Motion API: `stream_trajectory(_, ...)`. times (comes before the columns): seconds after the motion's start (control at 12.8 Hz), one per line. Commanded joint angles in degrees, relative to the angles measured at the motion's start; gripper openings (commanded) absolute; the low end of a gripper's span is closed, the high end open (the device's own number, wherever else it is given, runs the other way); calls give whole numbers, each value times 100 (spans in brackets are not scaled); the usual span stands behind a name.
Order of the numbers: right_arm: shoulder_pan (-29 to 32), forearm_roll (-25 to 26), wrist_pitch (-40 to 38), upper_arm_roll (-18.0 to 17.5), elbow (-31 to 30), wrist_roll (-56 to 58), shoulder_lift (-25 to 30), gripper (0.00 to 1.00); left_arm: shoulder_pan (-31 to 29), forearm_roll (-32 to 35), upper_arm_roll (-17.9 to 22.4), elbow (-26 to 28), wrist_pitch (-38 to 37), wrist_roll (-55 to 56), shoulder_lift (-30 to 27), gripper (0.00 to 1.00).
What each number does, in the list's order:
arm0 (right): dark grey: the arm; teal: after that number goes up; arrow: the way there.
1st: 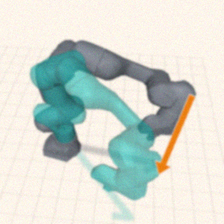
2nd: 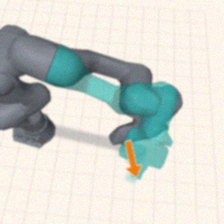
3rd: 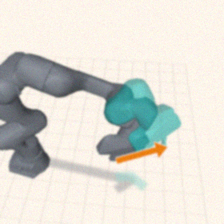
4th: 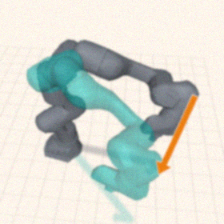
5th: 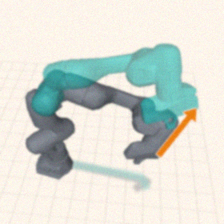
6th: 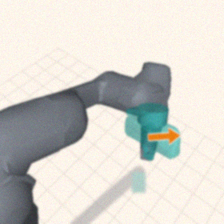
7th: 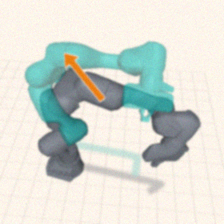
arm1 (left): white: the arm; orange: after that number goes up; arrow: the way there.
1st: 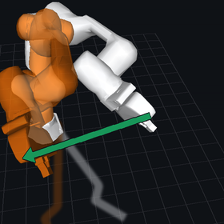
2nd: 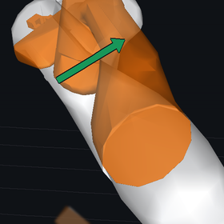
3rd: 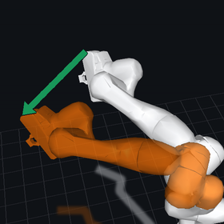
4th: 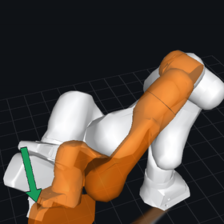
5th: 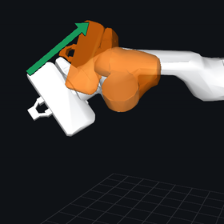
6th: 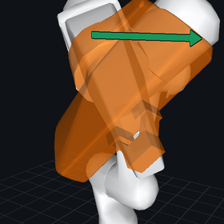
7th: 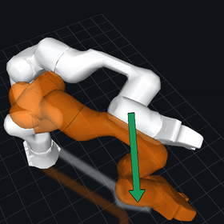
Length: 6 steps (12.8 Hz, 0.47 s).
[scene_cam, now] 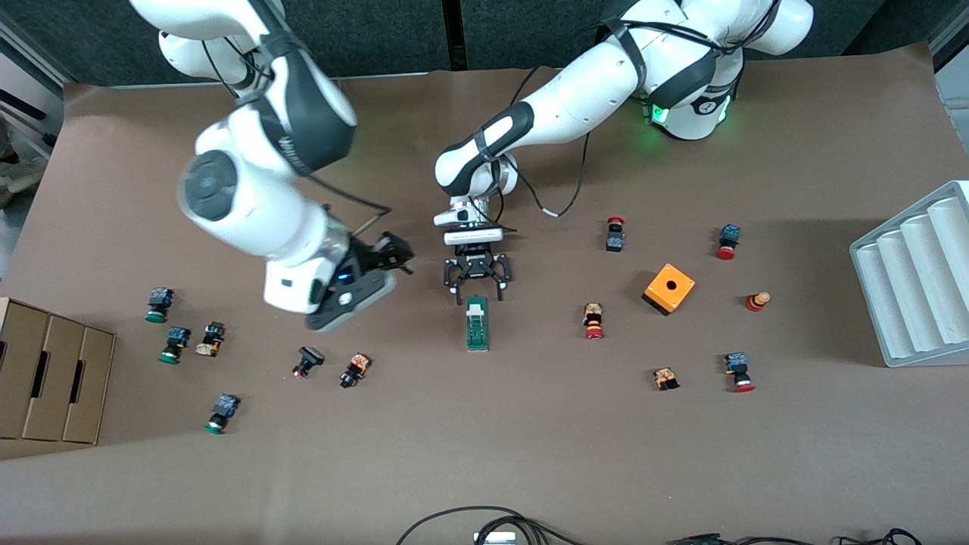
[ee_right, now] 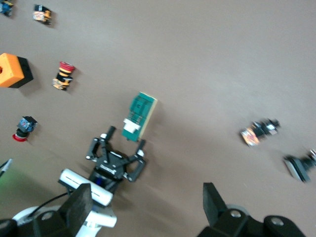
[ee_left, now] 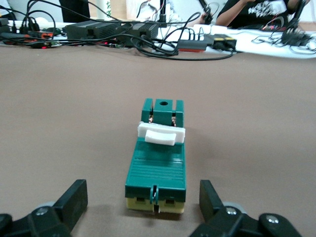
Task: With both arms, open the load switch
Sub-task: 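Open the right gripper and lift it away from the switch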
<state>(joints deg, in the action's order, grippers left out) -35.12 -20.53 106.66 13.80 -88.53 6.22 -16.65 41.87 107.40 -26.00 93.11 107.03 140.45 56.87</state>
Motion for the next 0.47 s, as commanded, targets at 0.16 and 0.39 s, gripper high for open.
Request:
stream_trajectory(0.16,795,110,-567,-79,-95,-463,268,100,-12,-703,-229,-117,46,-589,-308,100)
stream_trajectory(0.39,1208,250,-901,-62,-103,-411,277,100,-91,-1150,-309,-100,169,-807,-554,100)
